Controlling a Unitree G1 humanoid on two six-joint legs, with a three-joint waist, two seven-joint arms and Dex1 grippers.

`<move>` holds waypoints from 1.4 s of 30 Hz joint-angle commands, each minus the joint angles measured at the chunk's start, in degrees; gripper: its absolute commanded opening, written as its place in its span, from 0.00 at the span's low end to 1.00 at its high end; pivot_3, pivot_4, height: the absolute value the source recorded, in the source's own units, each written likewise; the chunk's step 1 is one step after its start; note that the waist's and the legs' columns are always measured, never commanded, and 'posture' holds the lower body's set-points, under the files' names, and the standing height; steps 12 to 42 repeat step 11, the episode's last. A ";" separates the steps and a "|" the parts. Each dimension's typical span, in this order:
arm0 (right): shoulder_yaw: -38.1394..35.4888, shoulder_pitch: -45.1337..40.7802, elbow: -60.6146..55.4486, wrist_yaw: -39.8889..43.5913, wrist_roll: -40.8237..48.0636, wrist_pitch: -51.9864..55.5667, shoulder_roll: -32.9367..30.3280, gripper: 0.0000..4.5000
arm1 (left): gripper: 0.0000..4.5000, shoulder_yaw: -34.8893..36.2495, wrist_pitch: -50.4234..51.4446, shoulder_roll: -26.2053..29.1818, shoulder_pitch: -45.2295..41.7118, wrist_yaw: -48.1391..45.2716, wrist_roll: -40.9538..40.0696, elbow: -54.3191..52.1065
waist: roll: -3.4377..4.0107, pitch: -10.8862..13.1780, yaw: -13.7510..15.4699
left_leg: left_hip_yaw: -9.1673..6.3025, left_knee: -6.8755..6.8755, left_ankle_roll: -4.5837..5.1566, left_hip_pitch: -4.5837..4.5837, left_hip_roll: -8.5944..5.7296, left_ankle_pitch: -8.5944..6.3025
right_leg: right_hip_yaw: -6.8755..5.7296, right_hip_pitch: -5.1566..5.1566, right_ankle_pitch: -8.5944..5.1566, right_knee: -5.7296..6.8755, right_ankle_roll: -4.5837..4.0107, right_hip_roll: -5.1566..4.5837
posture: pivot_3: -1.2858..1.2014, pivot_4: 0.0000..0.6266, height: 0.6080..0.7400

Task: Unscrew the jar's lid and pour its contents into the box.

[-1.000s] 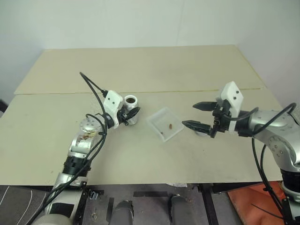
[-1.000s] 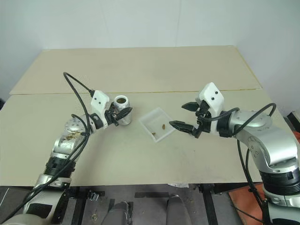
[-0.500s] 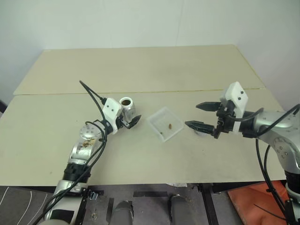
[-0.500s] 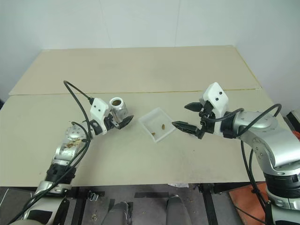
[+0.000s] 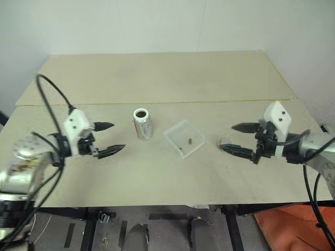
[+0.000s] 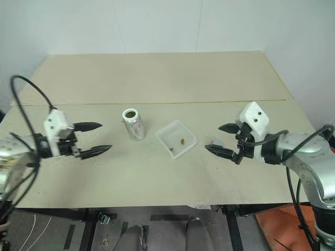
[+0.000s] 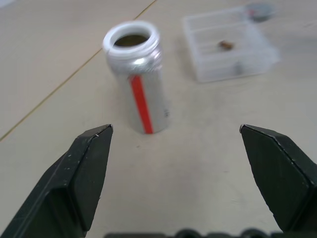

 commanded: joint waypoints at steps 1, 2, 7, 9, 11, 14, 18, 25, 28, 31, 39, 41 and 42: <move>-4.32 -0.81 -1.52 0.55 2.56 -1.18 -0.22 1.00 | 0.99 5.98 1.55 2.89 -1.09 -5.92 -5.74 2.82 | 0.00 0.00 -0.06 | 0.00 -0.01 0.03 0.02 0.01 -0.02 | 0.00 0.01 -0.01 0.01 -0.02 0.01 | 0.52 0.24 1.00; -4.20 -0.79 -1.85 0.84 2.96 -1.12 -0.28 1.00 | 0.99 6.91 2.21 3.21 -1.73 -6.42 -6.97 3.51 | 0.00 0.00 -0.08 | 0.00 -0.01 0.05 0.03 0.03 -0.03 | 0.00 0.02 -0.01 0.00 -0.02 0.02 | 0.52 0.24 1.00; -3.04 -0.36 -0.43 3.51 2.69 -2.96 -0.04 1.00 | 0.99 11.12 5.88 3.03 0.76 -2.76 -9.62 -1.94 | -0.01 0.00 -0.15 | 0.00 -0.01 0.09 -0.02 0.03 -0.05 | -0.01 0.02 -0.01 -0.03 -0.02 0.02 | 0.52 0.24 1.00; -1.86 -0.93 -0.39 2.70 2.08 -3.02 0.56 1.00 | 0.99 12.95 7.52 3.20 3.40 -1.54 -10.27 -4.69 | -0.01 0.00 -0.31 | 0.01 -0.01 0.09 -0.02 0.03 -0.05 | 0.00 0.01 -0.01 -0.02 -0.02 0.02 | 0.52 0.24 1.00; -1.72 -1.15 -0.56 2.19 2.32 -3.26 1.37 1.00 | 0.99 13.53 7.28 2.56 4.29 0.36 -9.61 -6.24 | 0.00 0.00 -0.34 | 0.01 -0.01 0.11 0.03 0.04 -0.06 | 0.00 0.00 -0.02 0.01 -0.03 0.03 | 0.52 0.24 1.00; -1.72 -1.15 -0.56 2.19 2.32 -3.26 1.37 1.00 | 0.99 13.53 7.28 2.56 4.29 0.36 -9.61 -6.24 | 0.00 0.00 -0.34 | 0.01 -0.01 0.11 0.03 0.04 -0.06 | 0.00 0.00 -0.02 0.01 -0.03 0.03 | 0.52 0.24 1.00; -1.72 -1.15 -0.56 2.19 2.32 -3.26 1.37 1.00 | 0.99 13.53 7.28 2.56 4.29 0.36 -9.61 -6.24 | 0.00 0.00 -0.34 | 0.01 -0.01 0.11 0.03 0.04 -0.06 | 0.00 0.00 -0.02 0.01 -0.03 0.03 | 0.52 0.24 1.00; -1.72 -1.15 -0.56 2.19 2.32 -3.26 1.37 1.00 | 0.99 13.53 7.28 2.56 4.29 0.36 -9.61 -6.24 | 0.00 0.00 -0.34 | 0.01 -0.01 0.11 0.03 0.04 -0.06 | 0.00 0.00 -0.02 0.01 -0.03 0.03 | 0.52 0.24 1.00; -1.72 -1.15 -0.56 2.19 2.32 -3.26 1.37 1.00 | 0.99 13.53 7.28 2.56 4.29 0.36 -9.61 -6.24 | 0.00 0.00 -0.34 | 0.01 -0.01 0.11 0.03 0.04 -0.06 | 0.00 0.00 -0.02 0.01 -0.03 0.03 | 0.52 0.24 1.00; -1.72 -1.15 -0.56 2.19 2.32 -3.26 1.37 1.00 | 0.99 13.53 7.28 2.56 4.29 0.36 -9.61 -6.24 | 0.00 0.00 -0.34 | 0.01 -0.01 0.11 0.03 0.04 -0.06 | 0.00 0.00 -0.02 0.01 -0.03 0.03 | 0.52 0.24 1.00; -1.72 -1.15 -0.56 2.19 2.32 -3.26 1.37 1.00 | 0.99 13.53 7.28 2.56 4.29 0.36 -9.61 -6.24 | 0.00 0.00 -0.34 | 0.01 -0.01 0.11 0.03 0.04 -0.06 | 0.00 0.00 -0.02 0.01 -0.03 0.03 | 0.52 0.24 1.00; -1.72 -1.15 -0.56 2.19 2.32 -3.26 1.37 1.00 | 0.99 13.53 7.28 2.56 4.29 0.36 -9.61 -6.24 | 0.00 0.00 -0.34 | 0.01 -0.01 0.11 0.03 0.04 -0.06 | 0.00 0.00 -0.02 0.01 -0.03 0.03 | 0.52 0.24 1.00; -1.72 -1.15 -0.56 2.19 2.32 -3.26 1.37 1.00 | 0.99 13.53 7.28 2.56 4.29 0.36 -9.61 -6.24 | 0.00 0.00 -0.34 | 0.01 -0.01 0.11 0.03 0.04 -0.06 | 0.00 0.00 -0.02 0.01 -0.03 0.03 | 0.52 0.24 1.00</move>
